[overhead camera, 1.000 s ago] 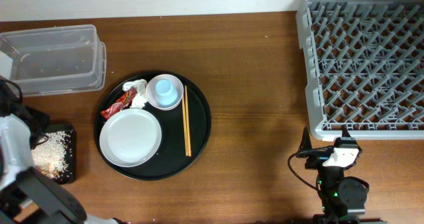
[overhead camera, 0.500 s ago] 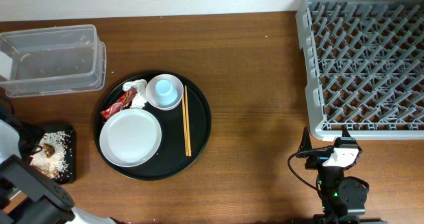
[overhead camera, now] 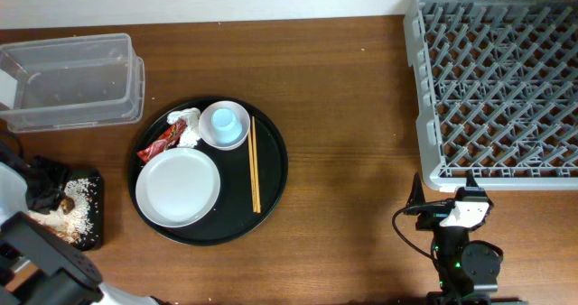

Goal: Sort waste into correct bins and load items into the dishwasher rack
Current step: 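Carry the brown scrap left and drop it into the black bin, then move the left gripper over the red wrapper and white tissue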

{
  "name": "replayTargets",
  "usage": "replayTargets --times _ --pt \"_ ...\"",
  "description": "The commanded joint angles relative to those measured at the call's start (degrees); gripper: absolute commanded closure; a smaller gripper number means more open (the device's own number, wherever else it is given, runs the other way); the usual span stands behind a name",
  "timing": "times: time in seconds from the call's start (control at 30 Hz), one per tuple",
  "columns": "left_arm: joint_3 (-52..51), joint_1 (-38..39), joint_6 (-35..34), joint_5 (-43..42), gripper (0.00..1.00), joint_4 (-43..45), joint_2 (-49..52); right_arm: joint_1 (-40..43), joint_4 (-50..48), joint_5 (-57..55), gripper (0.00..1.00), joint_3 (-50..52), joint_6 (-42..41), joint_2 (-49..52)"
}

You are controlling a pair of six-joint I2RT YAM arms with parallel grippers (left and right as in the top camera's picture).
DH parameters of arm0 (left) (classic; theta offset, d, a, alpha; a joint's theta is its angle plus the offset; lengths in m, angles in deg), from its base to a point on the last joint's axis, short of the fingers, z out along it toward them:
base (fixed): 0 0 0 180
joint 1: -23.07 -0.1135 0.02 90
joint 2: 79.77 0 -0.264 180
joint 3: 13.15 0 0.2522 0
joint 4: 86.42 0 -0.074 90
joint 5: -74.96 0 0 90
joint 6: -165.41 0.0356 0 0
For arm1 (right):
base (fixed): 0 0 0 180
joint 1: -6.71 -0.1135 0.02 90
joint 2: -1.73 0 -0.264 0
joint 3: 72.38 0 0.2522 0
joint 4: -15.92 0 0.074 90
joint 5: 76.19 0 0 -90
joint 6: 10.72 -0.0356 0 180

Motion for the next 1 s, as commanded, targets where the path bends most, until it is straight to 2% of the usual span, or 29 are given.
replayTargets --times 0.0,0.07,0.1,0.2,0.3,0.4,0.47,0.53,0.57,0.7,0.83,0.97 --pt "0.9 4.3 1.4 -4.2 0.55 -0.1 -8.3 0.4 0.4 -0.7 0.02 0.3 0.0 -0.5" --pt "0.9 7.5 1.6 -4.2 0.55 -0.1 -11.9 0.4 0.4 -0.7 0.02 0.3 0.0 -0.5" --pt "0.9 11.9 2.1 -4.2 0.55 0.2 -14.9 0.4 0.4 -0.7 0.02 0.3 0.0 -0.5" --pt "0.9 18.4 4.0 -4.2 0.54 2.0 -16.2 0.4 0.4 -0.7 0.02 0.3 0.0 -0.5" --pt "0.9 27.6 6.7 -4.2 0.35 3.8 -15.4 0.4 0.4 -0.7 0.02 0.3 0.0 -0.5" --pt "0.9 35.8 12.5 -4.1 0.28 4.8 -14.1 0.4 0.4 -0.7 0.02 0.3 0.0 -0.5" --pt "0.9 41.9 15.8 -1.6 0.15 4.6 -13.1 0.4 0.4 -0.7 0.01 0.3 0.0 -0.5" --pt "0.9 46.5 15.9 3.7 0.08 4.5 -12.9 0.4 0.4 -0.7 0.02 0.3 0.0 -0.5" --pt "0.9 48.3 15.9 5.2 0.08 4.7 -13.0 0.4 0.4 -0.7 0.02 0.3 0.0 -0.5" --pt "0.9 52.5 15.9 6.1 0.01 4.9 -13.0 0.4 0.4 -0.7 0.02 0.3 0.0 -0.5" --pt "0.9 52.6 15.9 5.4 0.02 4.3 -13.0 0.4 0.4 -0.7 0.02 0.3 0.0 -0.5" --pt "0.8 52.8 15.9 -4.7 0.19 1.2 -12.9 0.4 0.4 -0.7 0.02 0.3 0.0 -0.5"
